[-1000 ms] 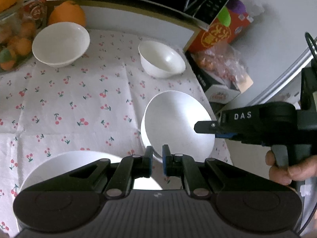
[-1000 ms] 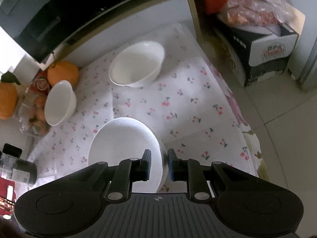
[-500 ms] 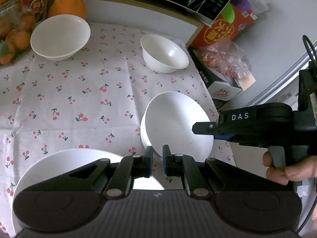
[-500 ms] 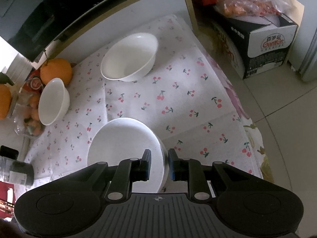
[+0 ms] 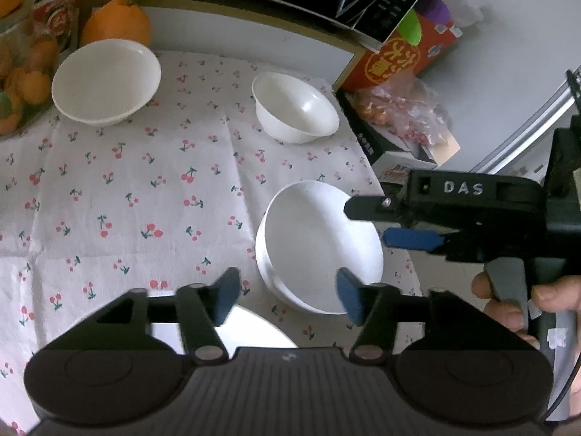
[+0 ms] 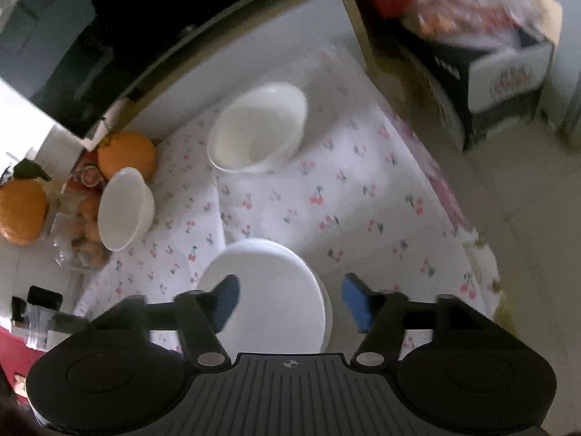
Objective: Organize plates and bowls
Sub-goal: 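Move both open grippers to the white bowls beside the orange jar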
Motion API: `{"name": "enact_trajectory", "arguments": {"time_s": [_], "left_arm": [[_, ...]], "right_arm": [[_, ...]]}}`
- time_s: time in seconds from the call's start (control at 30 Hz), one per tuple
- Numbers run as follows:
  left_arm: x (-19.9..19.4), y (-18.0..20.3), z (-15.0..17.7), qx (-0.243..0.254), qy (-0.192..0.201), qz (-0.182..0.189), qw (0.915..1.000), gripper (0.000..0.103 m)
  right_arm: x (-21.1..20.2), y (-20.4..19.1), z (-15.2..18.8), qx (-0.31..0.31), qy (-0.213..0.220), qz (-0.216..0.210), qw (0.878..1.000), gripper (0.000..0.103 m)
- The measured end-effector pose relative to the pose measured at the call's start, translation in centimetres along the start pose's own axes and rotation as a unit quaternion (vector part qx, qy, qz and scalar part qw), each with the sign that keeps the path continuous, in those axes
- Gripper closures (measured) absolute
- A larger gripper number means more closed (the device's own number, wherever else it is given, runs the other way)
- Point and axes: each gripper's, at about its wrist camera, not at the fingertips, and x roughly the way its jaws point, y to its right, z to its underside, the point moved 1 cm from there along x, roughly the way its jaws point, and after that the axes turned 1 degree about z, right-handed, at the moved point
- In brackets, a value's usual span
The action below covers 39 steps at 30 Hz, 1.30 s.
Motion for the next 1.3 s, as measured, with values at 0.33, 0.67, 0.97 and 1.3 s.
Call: {"name": "enact_trajectory", "arguments": {"time_s": [0.33, 0.67, 0.97, 1.3], "left_arm": [[-1.1, -0.3, -1.0, -0.015, 0.017, 0.016, 0.9996, 0.012], [-2.3, -3.2, -2.9, -0.032, 0.061, -0.062, 0.9957, 0.001], [-3.8, -8.2, -4.2, -0.063, 0.149, -0.158, 0.9741, 0.001], [-3.3, -12.6, -5.4, -0.114, 0.203, -0.133, 0.9635, 0.002]], "right_arm": [[-1.1, -1.5, -0.8, -0.023, 0.038, 0.006, 0.999, 0.012], [-0.4, -4.0, -1.9, 0.014, 0.069, -0.035, 0.997, 0.006], [3.1, -9.6, -1.9, -0.008, 0.068, -0.073, 0.995, 0.004], [8.0, -12.3, -1.6, 0.032, 0.059, -0.102, 0.993, 0.004]]}}
